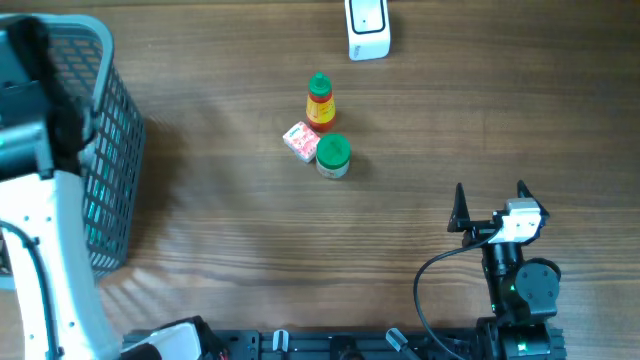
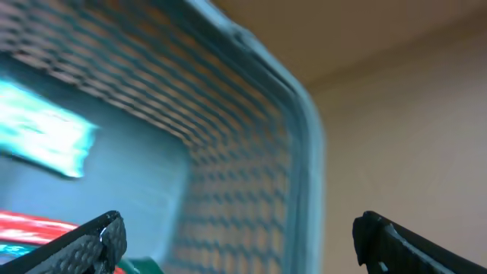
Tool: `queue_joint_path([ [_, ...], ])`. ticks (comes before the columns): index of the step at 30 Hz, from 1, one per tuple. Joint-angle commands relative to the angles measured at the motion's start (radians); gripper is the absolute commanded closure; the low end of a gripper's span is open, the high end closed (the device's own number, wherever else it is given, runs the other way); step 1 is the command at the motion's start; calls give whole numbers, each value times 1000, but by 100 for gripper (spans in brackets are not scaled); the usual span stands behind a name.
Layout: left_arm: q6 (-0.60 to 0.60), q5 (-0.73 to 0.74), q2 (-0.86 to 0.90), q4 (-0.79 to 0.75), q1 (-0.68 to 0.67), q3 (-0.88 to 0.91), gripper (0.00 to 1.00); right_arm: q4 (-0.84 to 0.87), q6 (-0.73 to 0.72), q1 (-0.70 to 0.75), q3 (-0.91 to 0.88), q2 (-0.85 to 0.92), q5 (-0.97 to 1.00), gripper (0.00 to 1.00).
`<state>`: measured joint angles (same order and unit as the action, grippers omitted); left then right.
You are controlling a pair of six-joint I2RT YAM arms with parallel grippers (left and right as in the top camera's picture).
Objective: Scan the item barcode
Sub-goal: 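Drop the Kleenex pack beside the jar and return toward basket, then reach the left gripper into the basket and grasp the mint toilet-tissue pack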
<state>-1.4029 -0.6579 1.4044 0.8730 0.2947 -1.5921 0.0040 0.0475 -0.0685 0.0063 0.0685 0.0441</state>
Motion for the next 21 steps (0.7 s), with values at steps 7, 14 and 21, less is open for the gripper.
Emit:
queue_joint_path([
  [7,-357,32,183,186,229,3,1,4,5,4,0,2,-16,0],
  [14,-357,144,319,195,335,3,1,4,5,4,0,2,-16,0],
  [21,-385,208,382,217,391,61,1,4,5,4,0,2,-16,0],
])
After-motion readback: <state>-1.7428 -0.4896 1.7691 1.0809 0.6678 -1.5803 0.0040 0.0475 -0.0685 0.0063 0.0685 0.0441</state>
